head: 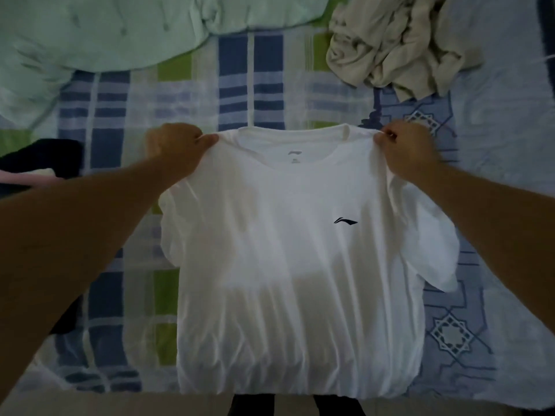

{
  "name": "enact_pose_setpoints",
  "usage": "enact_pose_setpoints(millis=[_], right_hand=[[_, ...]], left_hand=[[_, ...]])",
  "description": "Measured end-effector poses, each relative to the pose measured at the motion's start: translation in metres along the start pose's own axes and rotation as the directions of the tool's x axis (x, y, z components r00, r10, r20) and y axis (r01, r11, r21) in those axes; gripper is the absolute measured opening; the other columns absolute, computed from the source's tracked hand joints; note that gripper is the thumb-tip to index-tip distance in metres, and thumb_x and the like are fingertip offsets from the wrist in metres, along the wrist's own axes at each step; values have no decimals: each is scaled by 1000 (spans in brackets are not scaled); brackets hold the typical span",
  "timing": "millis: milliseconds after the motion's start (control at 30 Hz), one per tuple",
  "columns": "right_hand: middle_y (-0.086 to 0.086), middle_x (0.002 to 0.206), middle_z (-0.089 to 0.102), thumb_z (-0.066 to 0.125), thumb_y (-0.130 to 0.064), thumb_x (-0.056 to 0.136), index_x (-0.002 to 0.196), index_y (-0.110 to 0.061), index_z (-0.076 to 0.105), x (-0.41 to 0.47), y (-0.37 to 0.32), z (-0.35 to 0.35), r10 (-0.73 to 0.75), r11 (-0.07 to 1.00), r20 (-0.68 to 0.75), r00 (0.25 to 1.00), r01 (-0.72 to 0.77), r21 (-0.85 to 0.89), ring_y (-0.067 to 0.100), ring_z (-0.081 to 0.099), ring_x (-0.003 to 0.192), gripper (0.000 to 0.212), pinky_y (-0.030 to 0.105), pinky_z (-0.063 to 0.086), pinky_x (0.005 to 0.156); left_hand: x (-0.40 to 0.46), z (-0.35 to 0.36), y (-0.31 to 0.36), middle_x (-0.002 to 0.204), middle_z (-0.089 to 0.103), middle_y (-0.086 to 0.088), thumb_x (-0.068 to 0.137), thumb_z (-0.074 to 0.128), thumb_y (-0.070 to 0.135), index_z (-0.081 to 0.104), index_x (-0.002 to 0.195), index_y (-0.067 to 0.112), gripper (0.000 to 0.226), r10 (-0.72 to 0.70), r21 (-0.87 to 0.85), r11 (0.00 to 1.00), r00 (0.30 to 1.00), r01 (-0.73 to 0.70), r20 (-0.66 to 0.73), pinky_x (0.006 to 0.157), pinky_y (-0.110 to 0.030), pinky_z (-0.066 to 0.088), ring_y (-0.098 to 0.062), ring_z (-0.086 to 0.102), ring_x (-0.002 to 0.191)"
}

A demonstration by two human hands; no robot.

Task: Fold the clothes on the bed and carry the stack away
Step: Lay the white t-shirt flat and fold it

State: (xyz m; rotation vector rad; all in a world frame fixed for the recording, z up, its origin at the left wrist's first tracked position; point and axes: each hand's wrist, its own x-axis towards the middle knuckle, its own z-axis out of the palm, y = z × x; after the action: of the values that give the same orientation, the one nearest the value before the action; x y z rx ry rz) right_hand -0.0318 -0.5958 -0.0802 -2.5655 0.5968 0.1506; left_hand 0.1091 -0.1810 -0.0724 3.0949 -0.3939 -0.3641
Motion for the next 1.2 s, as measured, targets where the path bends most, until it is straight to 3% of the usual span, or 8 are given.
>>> enact_pose_setpoints(millis=[133, 300, 433, 567, 700, 867, 1000, 1200], right_hand=[[10, 94, 65, 56, -40, 100, 105, -12, 66, 10, 13, 35, 81, 994, -30, 996, -83, -71, 30, 58, 86, 30, 37, 45, 77], [8, 89, 62, 60, -50, 96, 93, -18, 58, 14, 19, 33, 81, 993, -3, 997, -81, -84, 27, 55, 82, 32, 36, 43, 75], [3, 93, 61, 68, -59, 89, 101, -19, 57, 9, 17, 18, 48, 999, 109, 993, -46, -19, 25, 56, 85, 43, 36, 43, 75], [-2, 93, 56, 66, -54, 91, 103, -26, 52, 9, 6, 22, -7, 996, 164, 986, 22, -92, 24, 54, 86, 34, 35, 38, 74], [3, 87, 58, 59, -41, 99, 98, -17, 58, 15, 6, 28, 34, 993, 124, 992, -19, -115, 29, 57, 86, 24, 36, 38, 73], [9, 89, 63, 52, -36, 104, 99, -15, 58, 21, 14, 16, -66, 987, 54, 996, 73, -142, 32, 61, 87, 22, 41, 46, 75], [20, 97, 67, 52, -36, 104, 101, -10, 60, 56, 6, 1, -102, 989, -81, 991, 93, -111, 38, 62, 91, 27, 44, 48, 78], [24, 100, 66, 53, -35, 104, 105, -8, 61, 123, -4, -3, -125, 982, -175, 977, 97, -160, 41, 62, 95, 28, 37, 38, 74]], left_hand=[[21, 42, -2, 102, 65, -11, 97, 46, 67, 74, 104, 14, 61, -112, -161, 979, 991, 123, 79, 91, -46, 42, -32, 59, 95], [14, 55, 7, 96, 67, -2, 78, 57, 72, 64, 101, 27, 51, -197, -359, 917, 980, 171, -37, 85, -46, 54, -26, 64, 89], [15, 45, 16, 107, 57, 2, 83, 65, 66, 58, 113, 30, 48, 39, -423, 905, 999, -45, -23, 80, -35, 45, -18, 55, 91], [25, 38, 14, 86, 59, 7, 88, 63, 66, 55, 92, 33, 34, 101, -413, 909, 992, -58, 82, 62, -25, 37, -13, 55, 74], [24, 35, -13, 83, 60, 0, 93, 58, 62, 58, 81, 29, 35, 98, -263, 964, 979, -49, 180, 73, -38, 43, -22, 58, 78], [23, 30, -31, 78, 60, 1, 100, 56, 50, 64, 82, 23, 33, 21, -300, 954, 999, -9, 34, 78, -39, 43, -30, 60, 84], [56, 11, -20, 97, 70, -12, 101, 52, 53, 70, 98, 22, 36, -8, -279, 960, 994, -24, -111, 83, -44, 50, -37, 63, 91], [121, 5, -17, 102, 69, -19, 98, 48, 59, 67, 98, 22, 41, -27, -252, 967, 976, -29, -216, 77, -41, 40, -39, 61, 92]])
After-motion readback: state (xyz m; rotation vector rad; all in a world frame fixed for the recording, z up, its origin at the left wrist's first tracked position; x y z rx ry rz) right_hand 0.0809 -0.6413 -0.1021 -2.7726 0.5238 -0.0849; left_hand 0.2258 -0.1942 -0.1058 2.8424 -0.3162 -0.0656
